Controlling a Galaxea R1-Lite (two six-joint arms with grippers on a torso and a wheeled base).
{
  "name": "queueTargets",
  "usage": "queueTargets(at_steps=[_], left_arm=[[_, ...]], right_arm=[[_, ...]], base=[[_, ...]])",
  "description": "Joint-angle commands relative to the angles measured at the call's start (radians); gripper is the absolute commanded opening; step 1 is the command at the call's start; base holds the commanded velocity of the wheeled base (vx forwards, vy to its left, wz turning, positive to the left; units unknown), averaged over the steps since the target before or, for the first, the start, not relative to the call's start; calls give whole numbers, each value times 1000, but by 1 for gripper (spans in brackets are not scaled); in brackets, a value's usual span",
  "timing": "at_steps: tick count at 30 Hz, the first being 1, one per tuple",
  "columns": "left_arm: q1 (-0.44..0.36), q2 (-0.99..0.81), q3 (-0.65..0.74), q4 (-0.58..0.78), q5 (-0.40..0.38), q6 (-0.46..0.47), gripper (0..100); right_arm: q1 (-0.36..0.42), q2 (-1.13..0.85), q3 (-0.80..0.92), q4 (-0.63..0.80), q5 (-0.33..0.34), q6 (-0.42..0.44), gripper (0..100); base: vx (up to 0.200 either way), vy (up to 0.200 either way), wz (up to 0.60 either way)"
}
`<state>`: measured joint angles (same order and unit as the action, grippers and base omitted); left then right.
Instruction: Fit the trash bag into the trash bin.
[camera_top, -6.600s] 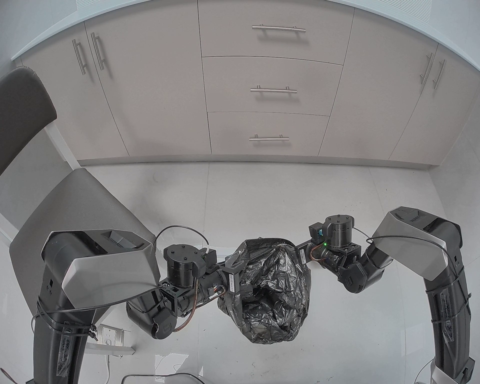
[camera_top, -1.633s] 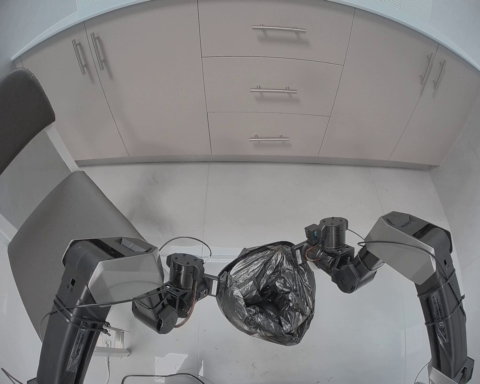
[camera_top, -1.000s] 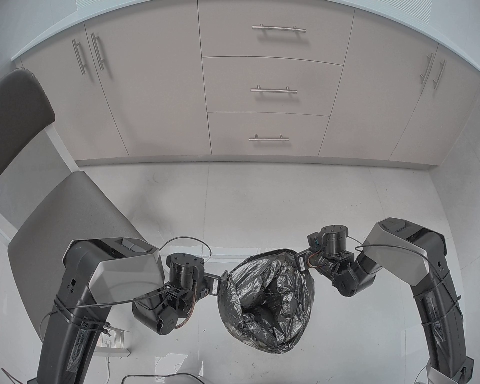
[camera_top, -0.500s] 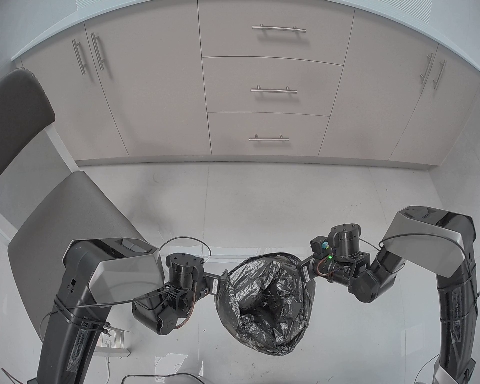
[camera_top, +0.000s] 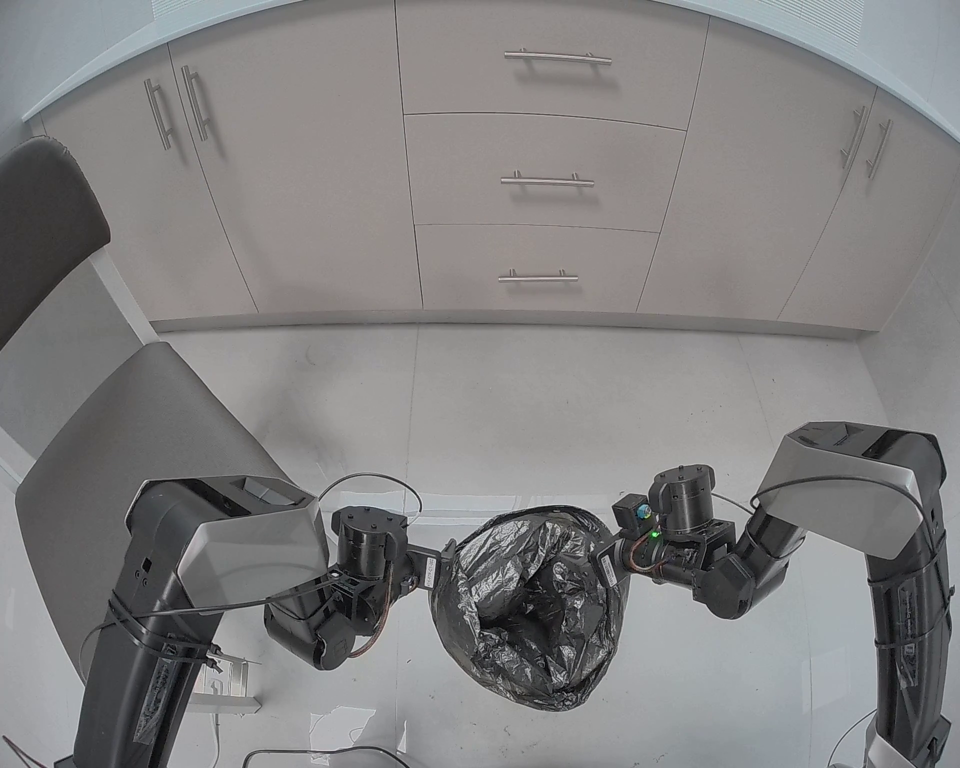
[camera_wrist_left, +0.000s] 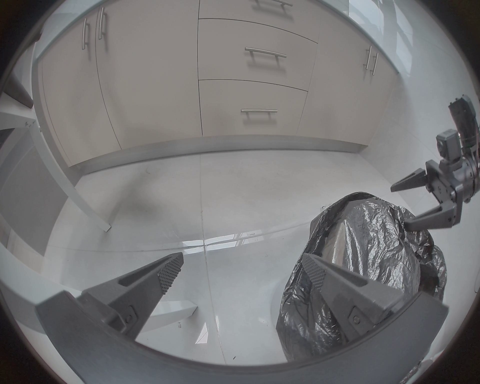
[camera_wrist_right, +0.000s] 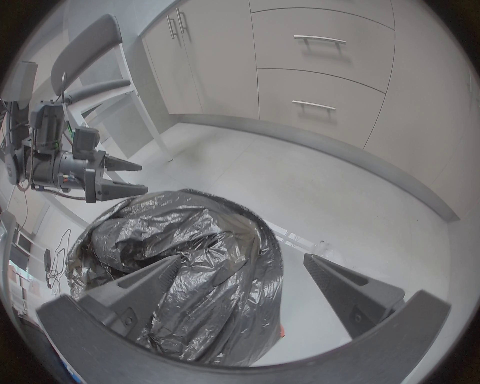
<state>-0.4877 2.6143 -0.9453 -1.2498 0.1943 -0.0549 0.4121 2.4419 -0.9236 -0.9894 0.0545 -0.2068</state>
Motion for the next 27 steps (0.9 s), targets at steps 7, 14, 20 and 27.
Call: queueTargets(at_steps=[7,14,20,27], left_arm=[[0,1,0,-2,1,0,100],[0,1,0,-5,1,0,100],[-2,-3,22,-74,-1,0,100],[-45,-34,69,-140,-1,0,100]], right_arm=[[-10,124,-100,3,-18,0,100],[-19,155,-172,8,-93,1,100],[-19,151,-213,0,-168,6,100],[-29,141,-216,-5,-200,7,100]], base=[[0,0,0],[0,0,0],[0,0,0],[0,0,0]])
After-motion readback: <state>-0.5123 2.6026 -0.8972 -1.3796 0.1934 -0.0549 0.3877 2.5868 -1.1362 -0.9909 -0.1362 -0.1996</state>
